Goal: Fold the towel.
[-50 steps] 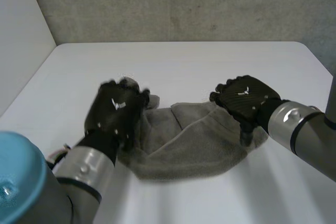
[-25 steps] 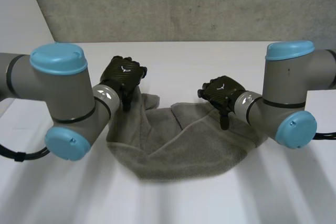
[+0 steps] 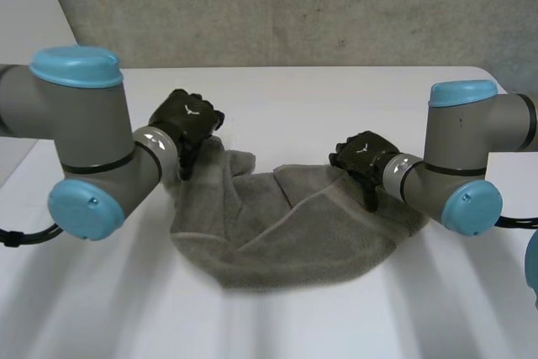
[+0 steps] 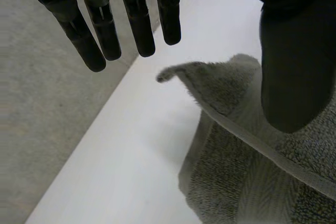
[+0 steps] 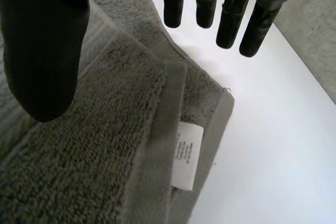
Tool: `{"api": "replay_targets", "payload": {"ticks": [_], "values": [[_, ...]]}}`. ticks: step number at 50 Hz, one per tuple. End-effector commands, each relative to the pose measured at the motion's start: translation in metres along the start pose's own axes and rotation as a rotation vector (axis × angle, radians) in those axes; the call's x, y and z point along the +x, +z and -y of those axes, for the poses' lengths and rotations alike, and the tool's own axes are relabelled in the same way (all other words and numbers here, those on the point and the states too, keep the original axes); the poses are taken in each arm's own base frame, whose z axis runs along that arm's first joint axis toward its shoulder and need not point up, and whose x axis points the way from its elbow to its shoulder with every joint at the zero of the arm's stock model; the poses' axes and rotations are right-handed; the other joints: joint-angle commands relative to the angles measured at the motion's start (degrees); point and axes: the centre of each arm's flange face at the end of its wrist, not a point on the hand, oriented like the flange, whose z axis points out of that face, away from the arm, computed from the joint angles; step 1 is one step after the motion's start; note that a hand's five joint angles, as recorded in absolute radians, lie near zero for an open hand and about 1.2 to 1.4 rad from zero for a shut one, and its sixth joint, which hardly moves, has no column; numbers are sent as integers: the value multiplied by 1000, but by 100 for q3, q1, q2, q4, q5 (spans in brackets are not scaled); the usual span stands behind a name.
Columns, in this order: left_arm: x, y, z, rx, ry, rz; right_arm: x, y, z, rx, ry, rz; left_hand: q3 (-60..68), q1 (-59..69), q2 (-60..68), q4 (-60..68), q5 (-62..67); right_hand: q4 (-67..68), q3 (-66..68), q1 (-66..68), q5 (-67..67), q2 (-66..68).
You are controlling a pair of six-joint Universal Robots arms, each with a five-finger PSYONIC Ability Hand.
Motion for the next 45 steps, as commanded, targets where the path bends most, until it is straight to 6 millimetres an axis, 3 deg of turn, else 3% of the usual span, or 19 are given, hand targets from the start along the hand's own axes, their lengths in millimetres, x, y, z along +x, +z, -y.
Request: {"api": "replay_targets", "payload": {"ticks": [1,8,16,23,32,39,45], "values": [[-13,-13,2,11,-6,36,2,5,-9,-16,-8,-1,-397,-460,-476,-520,-1360,606,627,564,492,625],[-19,-14,-8,21,-9,34,3,8,-13,-26,-24,-1,-380,-443,-460,-504,-1343,944,965,901,829,963],[-22,-13,-33,14,-28,-19,2,9,-15,-27,-23,4,-330,-392,-409,-453,-1292,1431,1452,1389,1317,1451],[-16,-10,-48,75,-34,-61,4,8,-12,-21,-19,-3,-313,-375,-392,-436,-1276,3311,3332,3269,3197,3331],[-2,-8,-55,171,-15,-99,3,5,-15,-42,2,-7,-313,-375,-392,-436,-1276,4880,4901,4837,4765,4899],[3,-8,-59,220,-2,-103,16,-5,-21,-62,80,-34,-330,-392,-409,-453,-1292,6317,6338,6275,6203,6337],[6,-6,-57,281,34,-101,30,-11,-29,-70,155,-75,-380,-443,-460,-504,-1343,6320,6341,6278,6206,6340]]}}
